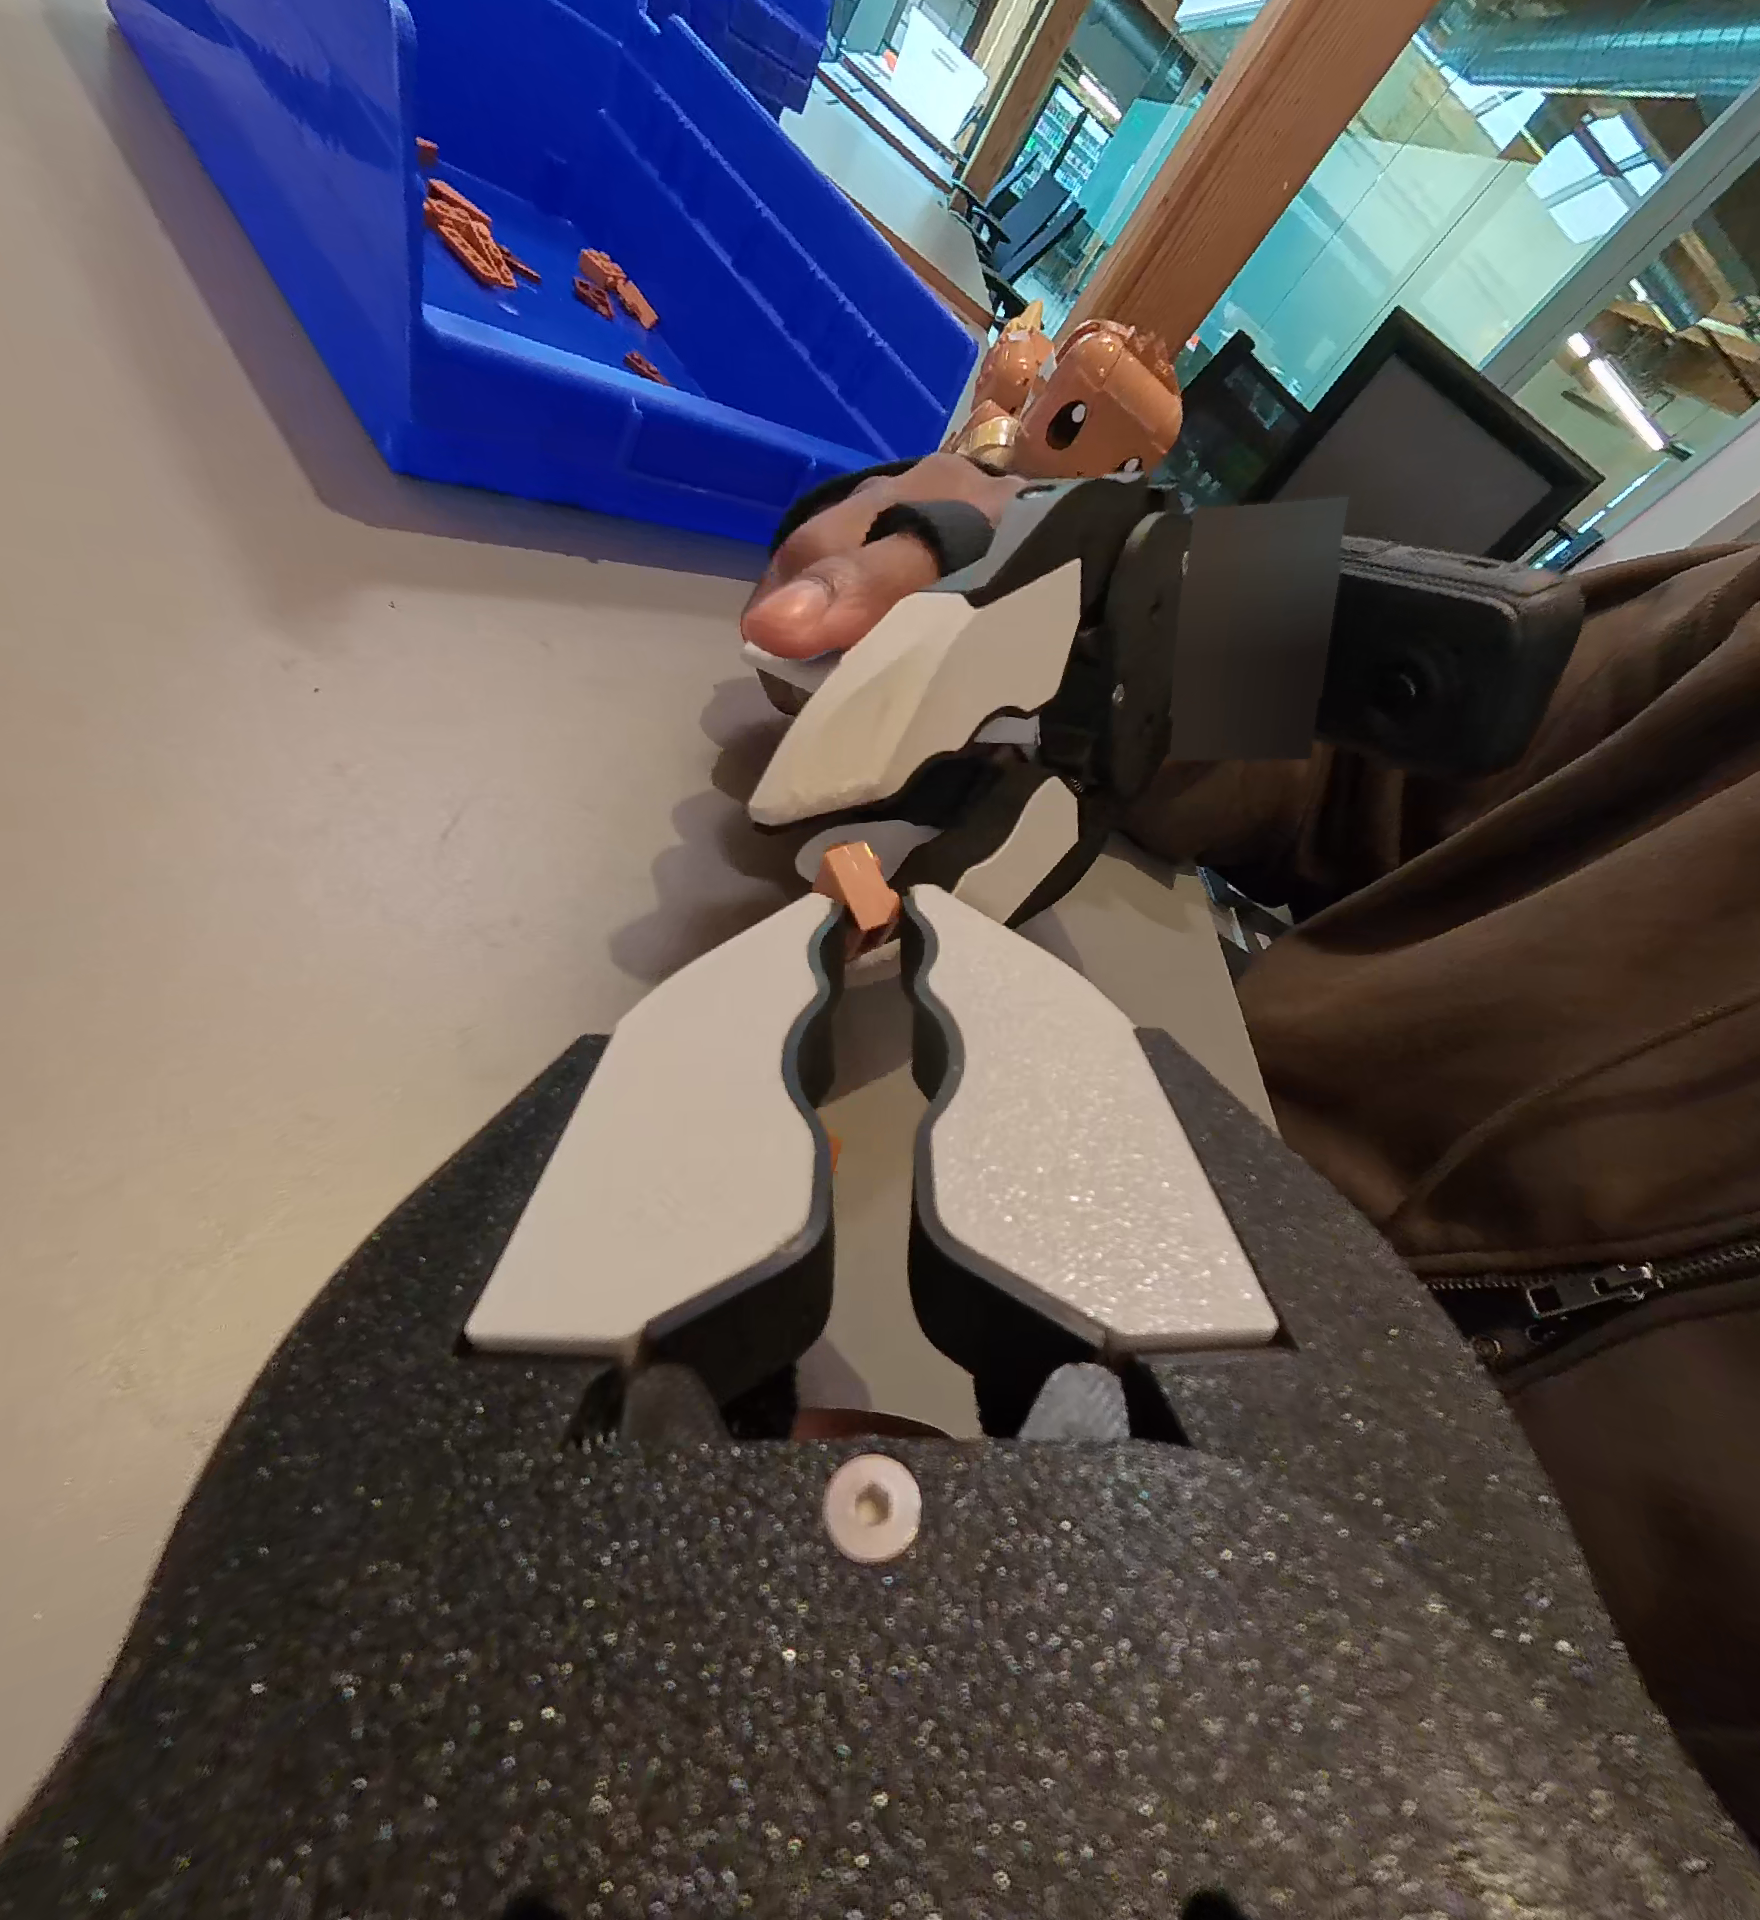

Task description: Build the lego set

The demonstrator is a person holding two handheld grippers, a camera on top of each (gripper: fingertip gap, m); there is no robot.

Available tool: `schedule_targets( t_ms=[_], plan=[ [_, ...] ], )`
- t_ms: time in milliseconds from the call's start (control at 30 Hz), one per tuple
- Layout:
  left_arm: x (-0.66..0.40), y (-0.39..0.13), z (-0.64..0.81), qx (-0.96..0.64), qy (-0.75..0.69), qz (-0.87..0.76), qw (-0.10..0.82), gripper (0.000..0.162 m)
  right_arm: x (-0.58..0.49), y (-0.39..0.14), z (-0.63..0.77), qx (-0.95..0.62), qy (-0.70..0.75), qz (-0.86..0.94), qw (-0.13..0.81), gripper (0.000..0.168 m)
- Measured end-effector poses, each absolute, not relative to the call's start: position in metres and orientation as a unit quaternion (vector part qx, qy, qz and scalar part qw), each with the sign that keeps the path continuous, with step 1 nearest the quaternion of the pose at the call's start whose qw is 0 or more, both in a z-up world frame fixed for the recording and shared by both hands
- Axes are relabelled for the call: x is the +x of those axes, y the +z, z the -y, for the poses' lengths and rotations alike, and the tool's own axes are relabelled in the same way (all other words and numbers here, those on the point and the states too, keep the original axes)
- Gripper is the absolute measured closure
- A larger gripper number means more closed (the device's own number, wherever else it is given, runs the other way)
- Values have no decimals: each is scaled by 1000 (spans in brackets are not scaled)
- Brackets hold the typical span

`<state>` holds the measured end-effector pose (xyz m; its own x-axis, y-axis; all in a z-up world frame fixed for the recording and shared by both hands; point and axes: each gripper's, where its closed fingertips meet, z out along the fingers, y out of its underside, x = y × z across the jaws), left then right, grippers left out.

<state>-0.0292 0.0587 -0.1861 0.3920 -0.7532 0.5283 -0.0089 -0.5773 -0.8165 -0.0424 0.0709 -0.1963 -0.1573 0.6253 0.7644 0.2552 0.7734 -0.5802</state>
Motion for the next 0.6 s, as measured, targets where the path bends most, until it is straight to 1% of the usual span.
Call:
schedule_targets(
  t_ms=[267, 600],
  plan=[
    [-25, -186, -55, -740, -501, -258, 368, 153, -42, -196, -64, -271, 153, 751, 583, 146],
    [-26, -187, -56, -742, -500, -252, 368, 152, -42, -196, -66, -272, 148, 752, 582, 147]
  ],
)
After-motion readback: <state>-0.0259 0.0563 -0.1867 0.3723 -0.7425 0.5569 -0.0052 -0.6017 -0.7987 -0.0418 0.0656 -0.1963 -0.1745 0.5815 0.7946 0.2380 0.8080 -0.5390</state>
